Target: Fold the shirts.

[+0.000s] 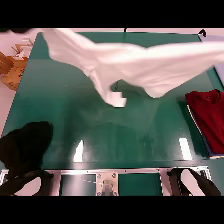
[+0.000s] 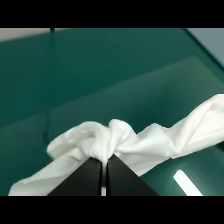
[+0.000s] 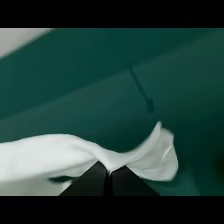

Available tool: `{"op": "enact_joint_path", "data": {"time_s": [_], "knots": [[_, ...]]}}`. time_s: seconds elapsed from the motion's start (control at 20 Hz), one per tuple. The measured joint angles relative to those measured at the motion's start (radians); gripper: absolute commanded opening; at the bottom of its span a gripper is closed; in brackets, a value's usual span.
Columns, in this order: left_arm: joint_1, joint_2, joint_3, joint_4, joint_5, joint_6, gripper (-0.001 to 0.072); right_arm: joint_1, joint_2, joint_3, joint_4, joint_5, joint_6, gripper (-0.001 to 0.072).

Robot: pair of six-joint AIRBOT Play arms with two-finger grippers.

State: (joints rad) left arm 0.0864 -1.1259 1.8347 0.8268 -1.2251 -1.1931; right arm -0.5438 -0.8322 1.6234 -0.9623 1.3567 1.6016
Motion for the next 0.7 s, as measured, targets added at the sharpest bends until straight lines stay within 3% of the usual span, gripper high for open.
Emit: {"op": "enact_joint_path", "data": {"time_s": [0.35,0.5,0.7], "knots": [[0.035,0.158,0.229,0.031,0.038,-0.033,0.0022,-0.031,0.087,0.274,0.002,-0.101,0.015,0.0010],[0.037,0.179,0.217,0.070,0.059,-0.038,0.0022,-0.032,0.092,0.239,-0.006,-0.116,0.016,0.0010],[0.038,0.161,0.068,0.090,0.090,-0.048,0.0022,-0.030,0.064,0.035,0.062,-0.138,-0.027,0.0010]]}}
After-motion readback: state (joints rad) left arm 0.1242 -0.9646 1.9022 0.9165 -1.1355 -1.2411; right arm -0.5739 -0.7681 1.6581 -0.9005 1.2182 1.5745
